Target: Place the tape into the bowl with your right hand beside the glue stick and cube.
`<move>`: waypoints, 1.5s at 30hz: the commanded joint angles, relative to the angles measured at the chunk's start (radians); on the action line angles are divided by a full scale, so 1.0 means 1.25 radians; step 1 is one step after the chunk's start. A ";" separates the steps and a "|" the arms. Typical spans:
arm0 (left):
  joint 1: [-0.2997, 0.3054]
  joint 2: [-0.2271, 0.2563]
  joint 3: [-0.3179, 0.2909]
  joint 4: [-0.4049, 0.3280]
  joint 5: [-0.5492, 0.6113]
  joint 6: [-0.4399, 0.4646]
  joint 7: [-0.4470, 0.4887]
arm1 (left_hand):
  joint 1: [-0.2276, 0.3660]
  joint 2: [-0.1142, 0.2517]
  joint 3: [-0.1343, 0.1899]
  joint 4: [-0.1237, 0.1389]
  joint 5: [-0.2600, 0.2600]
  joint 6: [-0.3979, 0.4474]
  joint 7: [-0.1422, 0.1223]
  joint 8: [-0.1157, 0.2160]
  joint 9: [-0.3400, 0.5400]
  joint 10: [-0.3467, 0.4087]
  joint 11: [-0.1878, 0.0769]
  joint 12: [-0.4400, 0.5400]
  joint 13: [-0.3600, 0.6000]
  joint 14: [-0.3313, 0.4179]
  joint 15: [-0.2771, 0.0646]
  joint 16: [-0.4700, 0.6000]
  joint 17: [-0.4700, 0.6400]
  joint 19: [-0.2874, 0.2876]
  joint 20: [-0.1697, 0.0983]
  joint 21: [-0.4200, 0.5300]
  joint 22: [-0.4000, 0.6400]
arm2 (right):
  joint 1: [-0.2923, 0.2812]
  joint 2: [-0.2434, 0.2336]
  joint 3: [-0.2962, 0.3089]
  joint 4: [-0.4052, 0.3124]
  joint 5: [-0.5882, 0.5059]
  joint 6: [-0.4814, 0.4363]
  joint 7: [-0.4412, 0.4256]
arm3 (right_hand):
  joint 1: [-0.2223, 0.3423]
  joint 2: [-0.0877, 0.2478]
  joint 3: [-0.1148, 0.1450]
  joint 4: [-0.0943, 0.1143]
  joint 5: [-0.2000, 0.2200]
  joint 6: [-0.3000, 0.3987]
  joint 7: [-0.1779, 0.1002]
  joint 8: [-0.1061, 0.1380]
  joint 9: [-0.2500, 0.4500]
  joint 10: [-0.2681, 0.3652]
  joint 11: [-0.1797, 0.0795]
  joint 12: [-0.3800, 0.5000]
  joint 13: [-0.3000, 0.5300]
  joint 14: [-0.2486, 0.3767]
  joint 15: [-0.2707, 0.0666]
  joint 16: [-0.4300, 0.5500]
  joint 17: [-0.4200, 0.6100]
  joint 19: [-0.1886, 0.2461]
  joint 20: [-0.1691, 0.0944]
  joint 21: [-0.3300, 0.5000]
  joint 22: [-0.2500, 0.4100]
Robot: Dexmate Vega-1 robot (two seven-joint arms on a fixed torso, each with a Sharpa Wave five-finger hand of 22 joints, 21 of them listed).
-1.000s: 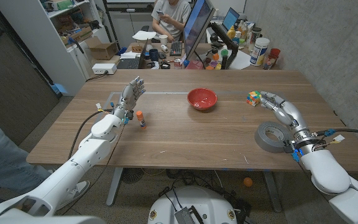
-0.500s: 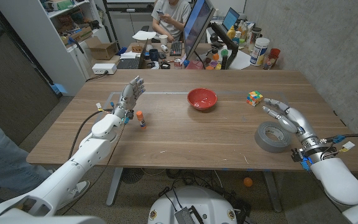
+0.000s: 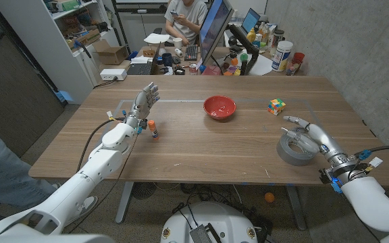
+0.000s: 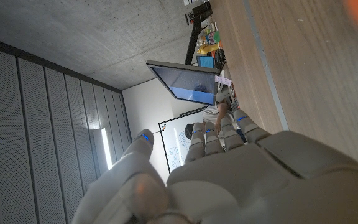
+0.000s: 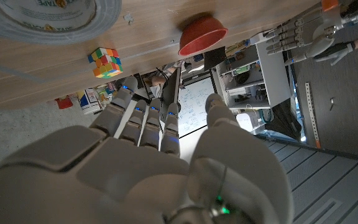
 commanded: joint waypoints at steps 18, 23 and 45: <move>0.005 0.001 0.004 -0.008 0.001 0.008 0.004 | -0.004 0.008 -0.002 -0.007 0.005 0.013 0.002 0.003 0.003 0.007 0.000 0.002 0.000 0.007 0.004 0.002 0.002 -0.002 0.028 -0.012 0.002 | -0.056 -0.011 -0.032 -0.105 -0.342 -0.244 0.101 | 0.055 -0.044 0.013 0.017 0.013 -0.003 -0.027 -0.008 0.005 -0.027 -0.019 -0.009 0.004 -0.034 0.018 -0.014 0.000 -0.120 0.103 -0.054 0.001; 0.007 0.000 0.004 -0.004 0.001 0.005 0.002 | -0.005 0.008 -0.003 -0.007 0.005 0.013 0.001 0.002 0.003 0.007 0.009 0.002 0.000 0.007 0.007 0.002 0.002 -0.001 0.026 -0.015 0.002 | -0.058 -0.026 -0.053 -0.120 -0.391 -0.295 0.131 | 0.057 -0.052 0.012 0.017 0.014 -0.008 -0.032 -0.009 0.005 -0.030 -0.023 -0.009 0.004 -0.037 0.029 -0.014 0.000 -0.129 0.114 -0.054 0.002; 0.022 -0.001 -0.002 -0.005 -0.005 -0.007 0.005 | -0.009 0.009 -0.004 -0.009 0.005 0.018 0.001 0.003 0.004 0.005 0.006 0.001 -0.001 0.002 0.007 0.000 0.003 -0.002 0.026 -0.023 0.003 | -0.016 -0.084 -0.114 -0.111 -0.473 -0.440 0.208 | 0.070 -0.091 0.010 0.016 0.034 -0.056 -0.051 -0.022 0.006 -0.057 -0.010 -0.012 0.006 -0.064 0.075 -0.015 0.000 -0.150 0.118 -0.049 0.002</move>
